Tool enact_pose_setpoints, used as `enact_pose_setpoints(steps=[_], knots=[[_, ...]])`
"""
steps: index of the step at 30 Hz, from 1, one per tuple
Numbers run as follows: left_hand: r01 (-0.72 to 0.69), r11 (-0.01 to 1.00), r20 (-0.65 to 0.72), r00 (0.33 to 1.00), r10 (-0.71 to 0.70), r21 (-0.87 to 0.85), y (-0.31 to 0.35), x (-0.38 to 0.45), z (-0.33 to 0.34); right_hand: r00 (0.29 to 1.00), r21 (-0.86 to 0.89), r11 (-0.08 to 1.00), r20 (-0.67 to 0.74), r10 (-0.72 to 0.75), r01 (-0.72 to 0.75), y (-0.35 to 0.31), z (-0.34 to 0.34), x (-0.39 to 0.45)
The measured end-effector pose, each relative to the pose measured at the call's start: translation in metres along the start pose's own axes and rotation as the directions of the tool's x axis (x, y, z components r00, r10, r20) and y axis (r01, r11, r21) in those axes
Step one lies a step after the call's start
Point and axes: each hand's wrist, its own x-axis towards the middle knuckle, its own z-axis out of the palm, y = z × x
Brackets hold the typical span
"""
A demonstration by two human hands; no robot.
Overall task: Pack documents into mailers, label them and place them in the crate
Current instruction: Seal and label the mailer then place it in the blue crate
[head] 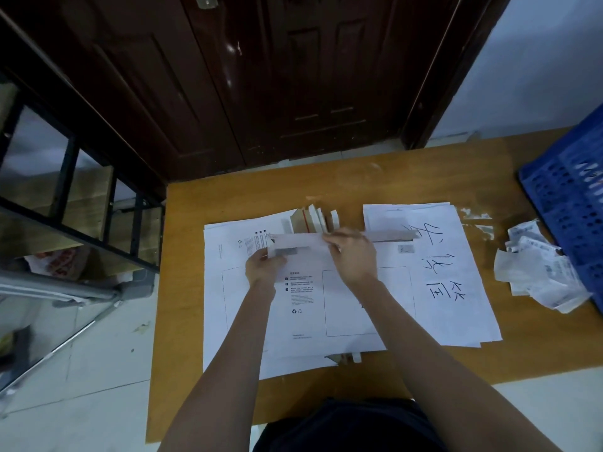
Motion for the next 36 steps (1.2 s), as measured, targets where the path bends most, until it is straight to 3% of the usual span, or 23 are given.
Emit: enact_pose_setpoints(steps=[6, 13, 17, 21, 26, 36], knots=[[0.167, 0.960, -0.010, 0.985, -0.174, -0.224, -0.004, 0.004, -0.002, 1.000, 0.007, 1.000, -0.009, 0.000, 0.000, 0.006, 0.021, -0.015], [0.068, 0.996, -0.012, 0.998, -0.069, -0.050, -0.011, 0.013, 0.005, 0.998, -0.057, 0.998, -0.054, -0.042, 0.039, 0.010, 0.038, -0.023], [0.039, 0.999, -0.100, 0.994, -0.037, 0.018, -0.016, 0.016, 0.008, 0.994, -0.102, 0.990, 0.053, -0.096, 0.101, 0.001, 0.042, -0.025], [0.043, 0.998, -0.083, 0.996, -0.039, 0.052, -0.014, 0.018, 0.009, 0.932, -0.090, 0.967, 0.301, -0.203, 0.240, -0.014, 0.053, -0.031], [0.056, 0.994, -0.093, 0.995, -0.047, 0.092, -0.019, 0.020, 0.005, 0.880, -0.070, 0.980, 0.455, -0.137, 0.188, -0.015, 0.062, -0.035], [-0.045, 0.975, -0.152, 0.985, 0.080, 0.218, -0.023, 0.028, 0.008, 0.826, -0.122, 0.983, 0.563, -0.044, 0.135, -0.019, 0.056, -0.034]])
